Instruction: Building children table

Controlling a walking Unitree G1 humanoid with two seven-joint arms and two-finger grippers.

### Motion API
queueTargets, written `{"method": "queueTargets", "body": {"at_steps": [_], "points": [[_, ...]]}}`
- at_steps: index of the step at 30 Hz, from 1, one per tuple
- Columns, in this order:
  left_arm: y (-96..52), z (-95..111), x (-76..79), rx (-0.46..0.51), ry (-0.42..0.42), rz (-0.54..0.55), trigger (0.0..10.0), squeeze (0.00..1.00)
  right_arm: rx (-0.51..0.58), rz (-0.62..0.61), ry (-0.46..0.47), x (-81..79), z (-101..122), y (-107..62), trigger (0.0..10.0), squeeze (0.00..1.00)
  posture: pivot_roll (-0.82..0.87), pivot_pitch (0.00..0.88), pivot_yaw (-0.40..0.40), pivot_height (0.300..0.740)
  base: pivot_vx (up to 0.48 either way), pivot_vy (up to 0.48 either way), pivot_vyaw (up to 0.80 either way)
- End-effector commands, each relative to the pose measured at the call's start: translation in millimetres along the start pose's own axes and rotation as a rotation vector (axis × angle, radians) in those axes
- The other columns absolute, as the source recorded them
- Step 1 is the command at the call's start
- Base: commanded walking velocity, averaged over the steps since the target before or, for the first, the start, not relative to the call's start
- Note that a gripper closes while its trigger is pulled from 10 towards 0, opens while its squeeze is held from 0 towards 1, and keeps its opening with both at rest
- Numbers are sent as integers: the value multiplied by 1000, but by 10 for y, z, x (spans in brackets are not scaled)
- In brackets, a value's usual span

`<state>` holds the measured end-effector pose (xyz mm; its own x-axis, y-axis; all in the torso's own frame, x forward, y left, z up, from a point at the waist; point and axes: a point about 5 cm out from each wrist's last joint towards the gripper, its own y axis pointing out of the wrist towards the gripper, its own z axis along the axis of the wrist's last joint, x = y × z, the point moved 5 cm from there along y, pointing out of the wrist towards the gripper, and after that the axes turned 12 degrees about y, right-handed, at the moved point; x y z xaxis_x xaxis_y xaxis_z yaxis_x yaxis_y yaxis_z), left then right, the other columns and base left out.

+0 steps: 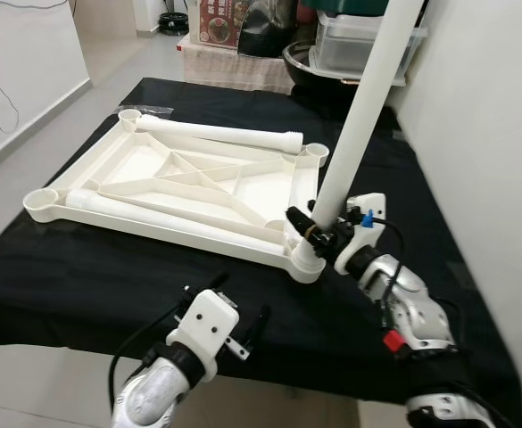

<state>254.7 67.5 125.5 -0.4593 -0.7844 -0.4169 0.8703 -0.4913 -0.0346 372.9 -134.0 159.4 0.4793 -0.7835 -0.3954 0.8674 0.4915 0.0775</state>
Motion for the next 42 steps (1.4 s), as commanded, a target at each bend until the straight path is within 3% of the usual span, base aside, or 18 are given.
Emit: {"method": "queueTargets", "body": {"at_steps": [1, 7, 8, 15, 18, 23, 26, 30, 31, 33, 34, 41, 42], "points": [[20, -18, 25, 4, -15, -10, 10000, 0, 23, -15, 22, 21, 43, -33, 10000, 0, 82, 6, -77, 740, 0, 0, 0], [26, -22, 35, 6, -15, -14, 10000, 0, 73, 36, -4, -59, 258, 128, 10000, 0, 89, 5, -85, 740, 0, 0, 0], [15, -19, 40, 8, -16, -14, 10000, 0, 94, 69, -20, -105, 379, 216, 10000, 0, 94, 4, -89, 740, 0, 0, 0], [-7, -14, 50, 10, -14, -13, 10000, 0, 94, 162, -70, -228, 570, 358, 10000, 0, 102, 1, -95, 740, 0, 0, 0], [-12, -11, 61, 12, -15, -17, 10000, 0, 57, 246, -62, -316, 590, 396, 10000, 0, 105, 2, -99, 740, 0, 0, 0], [-29, 18, 59, 15, -17, -16, 10000, 0, -198, 577, -56, -598, 372, 315, 10000, 0, 107, 39, -105, 740, 0, 0, 0], [-37, 34, 61, 17, -16, -15, 10000, 0, -287, 647, -104, -635, 292, 288, 10000, 0, 107, 45, -107, 740, 0, 0, 0], [-45, 50, 66, 19, -17, -14, 10000, 0, -294, 672, -128, -666, 317, 320, 10000, 0, 108, 55, -107, 740, 0, 0, 0], [-45, 56, 71, 20, -18, -13, 10000, 0, -282, 690, -136, -699, 345, 356, 8314, 0, 110, 61, -111, 740, 0, 0, 0], [-45, 56, 72, 20, -18, -13, 10000, 0, -280, 694, -138, -705, 349, 362, 8314, 0, 110, 61, -111, 740, 0, 0, 0], [-47, 64, 73, 21, -20, -13, 10000, 0, -263, 686, -133, -713, 380, 395, 0, 0, 108, 73, -115, 740, 0, 0, 0], [-53, 80, 75, 21, -23, -11, 10000, 0, -238, 658, -117, -695, 427, 446, 0, 0, 108, 74, -117, 740, 0, 0, 0], [-52, 85, 73, 22, -24, -11, 10000, 0, -196, 548, -141, -587, 450, 515, 0, 0, 104, 77, -118, 740, 0, 0, 0]]}}
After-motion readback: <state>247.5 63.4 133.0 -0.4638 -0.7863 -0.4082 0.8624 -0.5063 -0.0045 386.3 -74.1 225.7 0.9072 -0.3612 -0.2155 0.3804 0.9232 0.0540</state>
